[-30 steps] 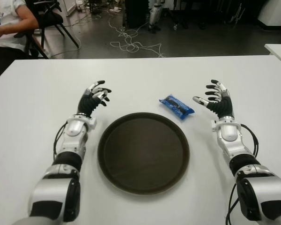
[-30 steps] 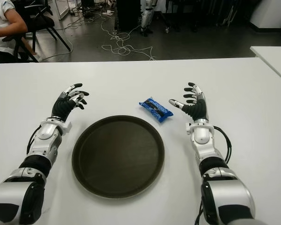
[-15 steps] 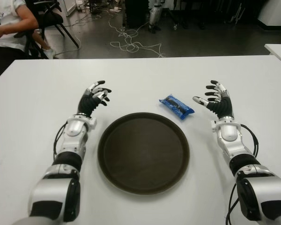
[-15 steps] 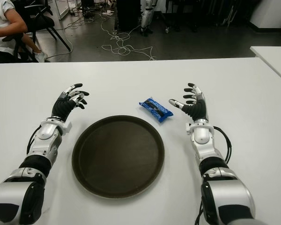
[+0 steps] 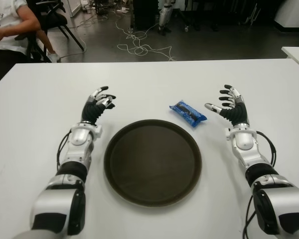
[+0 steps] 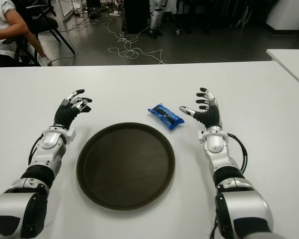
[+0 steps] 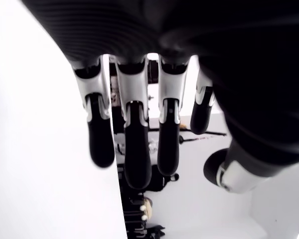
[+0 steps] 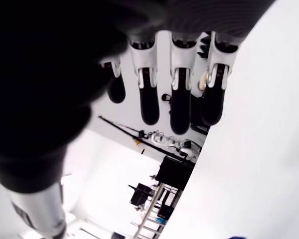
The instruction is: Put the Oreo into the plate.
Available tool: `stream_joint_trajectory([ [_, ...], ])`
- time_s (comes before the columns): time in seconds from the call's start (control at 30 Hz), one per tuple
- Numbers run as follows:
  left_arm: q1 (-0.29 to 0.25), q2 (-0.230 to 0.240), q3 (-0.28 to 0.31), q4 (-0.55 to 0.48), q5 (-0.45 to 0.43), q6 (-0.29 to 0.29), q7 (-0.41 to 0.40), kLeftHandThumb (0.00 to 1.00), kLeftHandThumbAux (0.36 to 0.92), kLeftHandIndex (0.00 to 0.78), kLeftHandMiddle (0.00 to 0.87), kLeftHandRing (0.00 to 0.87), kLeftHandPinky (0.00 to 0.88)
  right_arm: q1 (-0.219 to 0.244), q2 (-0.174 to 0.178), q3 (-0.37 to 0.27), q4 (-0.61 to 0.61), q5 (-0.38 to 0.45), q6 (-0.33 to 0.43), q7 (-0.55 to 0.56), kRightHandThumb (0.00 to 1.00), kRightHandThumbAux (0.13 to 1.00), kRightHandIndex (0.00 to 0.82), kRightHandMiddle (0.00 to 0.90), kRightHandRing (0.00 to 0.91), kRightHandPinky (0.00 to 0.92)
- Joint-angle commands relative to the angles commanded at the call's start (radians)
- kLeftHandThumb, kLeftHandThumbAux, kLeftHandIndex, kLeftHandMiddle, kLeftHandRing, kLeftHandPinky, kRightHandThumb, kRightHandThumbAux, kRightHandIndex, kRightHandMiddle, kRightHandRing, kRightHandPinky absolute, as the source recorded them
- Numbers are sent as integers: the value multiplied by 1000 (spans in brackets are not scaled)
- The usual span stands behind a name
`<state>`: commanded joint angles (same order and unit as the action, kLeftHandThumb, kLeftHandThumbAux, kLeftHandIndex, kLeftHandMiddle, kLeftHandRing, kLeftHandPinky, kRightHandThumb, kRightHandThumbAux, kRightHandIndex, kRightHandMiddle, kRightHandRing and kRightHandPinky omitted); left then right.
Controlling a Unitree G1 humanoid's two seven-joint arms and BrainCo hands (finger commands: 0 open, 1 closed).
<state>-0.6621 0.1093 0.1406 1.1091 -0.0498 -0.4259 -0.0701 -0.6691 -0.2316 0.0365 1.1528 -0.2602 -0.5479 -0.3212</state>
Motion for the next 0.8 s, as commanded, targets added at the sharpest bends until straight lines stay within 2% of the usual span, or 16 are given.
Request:
stream_joint_trajectory([
  [0.2,-8,2,0,19,6,-7,19,939,632,161,460,257,263,-16,-20,66,-36,-86,53,-30,0,725,73,117,112,67],
  [0.4,-10,1,0,30,7,-17,26,939,632,164,462,252,258,-24,-36,121,-95,-154,137,-33,0,698,29,60,60,38],
  [0.57,-15,1,3,44,3,-18,27,939,632,159,462,245,248,-97,-39,209,-157,-263,298,-1,0,702,4,13,18,34],
  [0.7,-16,-1,4,48,3,-22,28,939,632,157,462,251,253,-128,-45,268,-189,-328,368,31,0,702,1,3,4,24],
  [0.8,-14,-2,4,47,3,-25,28,939,632,158,462,256,256,-145,-50,321,-201,-382,394,46,0,711,0,0,1,13],
])
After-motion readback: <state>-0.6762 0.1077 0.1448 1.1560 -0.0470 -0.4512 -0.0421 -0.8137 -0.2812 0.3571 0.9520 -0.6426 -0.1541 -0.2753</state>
